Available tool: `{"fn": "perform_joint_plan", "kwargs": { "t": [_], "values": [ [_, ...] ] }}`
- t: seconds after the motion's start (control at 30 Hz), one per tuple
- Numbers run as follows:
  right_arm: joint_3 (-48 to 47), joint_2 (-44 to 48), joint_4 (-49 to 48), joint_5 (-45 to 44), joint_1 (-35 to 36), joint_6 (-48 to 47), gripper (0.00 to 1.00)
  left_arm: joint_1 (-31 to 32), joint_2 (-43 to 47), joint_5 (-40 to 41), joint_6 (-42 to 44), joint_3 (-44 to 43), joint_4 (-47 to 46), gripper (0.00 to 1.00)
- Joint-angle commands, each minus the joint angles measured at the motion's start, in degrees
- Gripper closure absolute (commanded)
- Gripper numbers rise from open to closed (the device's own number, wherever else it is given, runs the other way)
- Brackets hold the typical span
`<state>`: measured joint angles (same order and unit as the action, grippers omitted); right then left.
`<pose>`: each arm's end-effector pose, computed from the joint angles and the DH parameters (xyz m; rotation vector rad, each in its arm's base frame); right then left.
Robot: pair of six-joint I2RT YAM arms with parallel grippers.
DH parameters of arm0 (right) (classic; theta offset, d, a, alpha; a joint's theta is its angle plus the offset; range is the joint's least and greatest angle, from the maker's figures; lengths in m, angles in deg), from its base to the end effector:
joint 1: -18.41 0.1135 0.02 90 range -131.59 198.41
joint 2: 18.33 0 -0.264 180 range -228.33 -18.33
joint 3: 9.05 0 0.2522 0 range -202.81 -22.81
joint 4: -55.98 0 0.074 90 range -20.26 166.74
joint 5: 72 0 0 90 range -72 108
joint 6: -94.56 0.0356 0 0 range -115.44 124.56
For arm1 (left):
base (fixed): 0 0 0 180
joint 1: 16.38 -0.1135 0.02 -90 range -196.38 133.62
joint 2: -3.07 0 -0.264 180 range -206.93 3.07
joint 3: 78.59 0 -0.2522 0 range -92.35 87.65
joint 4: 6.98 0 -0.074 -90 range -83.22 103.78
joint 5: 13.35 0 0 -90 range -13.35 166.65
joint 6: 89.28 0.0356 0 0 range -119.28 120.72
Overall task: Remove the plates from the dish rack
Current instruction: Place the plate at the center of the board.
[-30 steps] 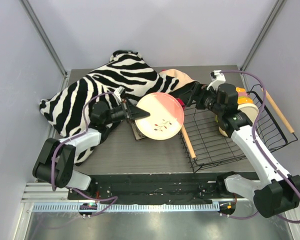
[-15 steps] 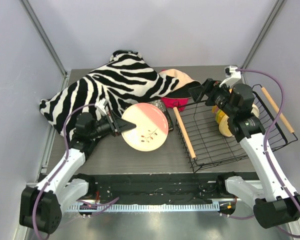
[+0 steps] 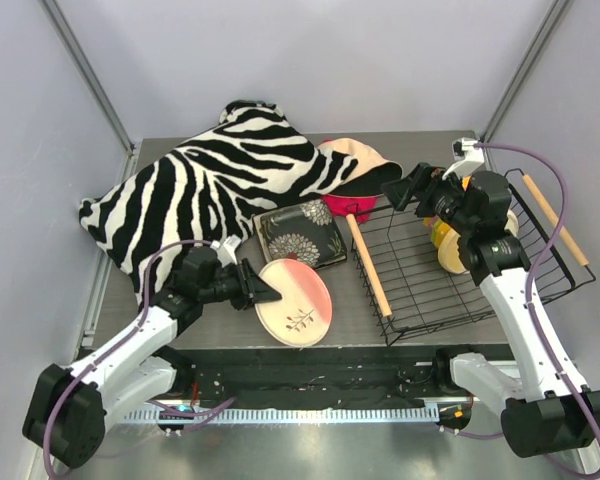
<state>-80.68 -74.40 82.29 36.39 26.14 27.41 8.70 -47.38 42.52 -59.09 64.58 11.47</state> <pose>0.2180 0.0409 0.3801 -0.0023 1.7970 0.6670 0.1588 -0.0964 0.2027 -0.3242 2.3908 -1.4273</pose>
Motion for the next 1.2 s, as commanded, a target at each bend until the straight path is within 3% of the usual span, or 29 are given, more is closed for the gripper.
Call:
{"fn": "perform_joint_plan", "kwargs": {
  "t": [0.0, 0.4, 0.77, 1.17],
  "values": [
    [0.56, 2.90, -1.22, 1.38, -0.87, 0.53, 0.10, 2.08, -2.54, 1.08, -3.11, -1.11, -14.24, 1.00],
    [1.44, 4.57, 0.19, 2.00, -1.84, 1.49, 0.10, 9.37, -16.24, 4.59, -6.90, -3.30, -27.89, 1.00],
    [2.14, 5.01, 0.63, 2.00, -2.01, 1.32, 0.10, 14.29, -17.57, 10.57, -10.32, 1.88, -30.70, 1.00],
    [2.76, 5.27, 0.71, 2.44, -2.01, 1.93, 0.10, 16.31, -14.49, 15.15, -12.87, 8.83, -29.74, 0.81]
  ]
}}
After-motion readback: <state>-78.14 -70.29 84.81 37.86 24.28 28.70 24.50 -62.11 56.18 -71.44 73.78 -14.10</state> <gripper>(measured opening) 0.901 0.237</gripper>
